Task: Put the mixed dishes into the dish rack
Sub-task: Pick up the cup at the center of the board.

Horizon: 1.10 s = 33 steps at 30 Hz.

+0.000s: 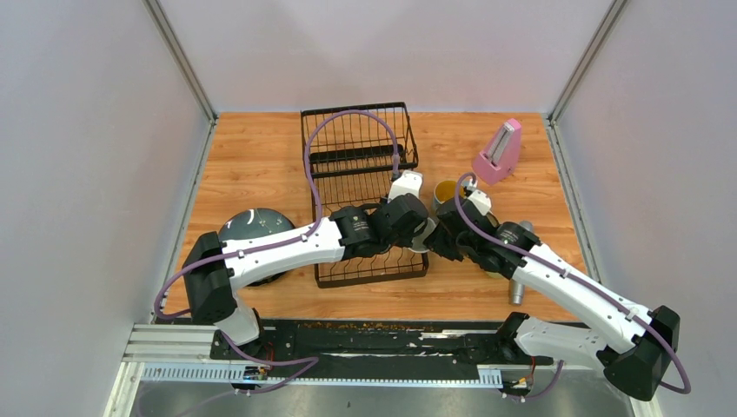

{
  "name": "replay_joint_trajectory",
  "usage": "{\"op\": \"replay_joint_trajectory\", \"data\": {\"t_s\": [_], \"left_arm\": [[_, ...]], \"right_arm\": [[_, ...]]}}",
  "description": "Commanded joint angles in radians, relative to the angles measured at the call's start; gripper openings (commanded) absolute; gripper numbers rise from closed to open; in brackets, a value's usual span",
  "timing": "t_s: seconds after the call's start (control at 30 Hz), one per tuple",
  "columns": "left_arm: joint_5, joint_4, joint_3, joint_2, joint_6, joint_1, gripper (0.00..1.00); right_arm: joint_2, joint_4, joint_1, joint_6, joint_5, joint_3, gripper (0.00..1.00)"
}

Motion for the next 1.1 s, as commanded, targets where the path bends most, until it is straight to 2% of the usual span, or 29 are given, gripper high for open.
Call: {"op": "replay_joint_trajectory", "data": {"t_s": [0.0, 0.27, 0.57, 0.73, 1.07], "left_arm": [[-0.045, -0.062, -0.020, -0.009, 0.035, 0.010, 0.00], [-0.032, 0.004, -0.091, -0.064, 0.052, 0.013, 0.00], [0.036, 0.087, -0.195, -0.154, 0.028, 0.069, 0.00], [0.049, 0.121, -0.255, -0.202, 0.016, 0.082, 0.00], [0.152, 0.213, -0.337, -0.310, 0.013, 0.126, 0.00]], "right_arm": [[-0.053, 0.203, 0.005, -0.068, -0.094, 0.050, 0.09], [-0.062, 0.274, 0.005, -0.117, -0.189, 0.010, 0.29], [-0.064, 0.292, 0.004, -0.122, -0.186, -0.010, 0.36], [-0.070, 0.294, 0.003, -0.104, -0.179, -0.027, 0.46], [-0.073, 0.294, -0.036, -0.074, -0.230, -0.040, 0.83]]}}
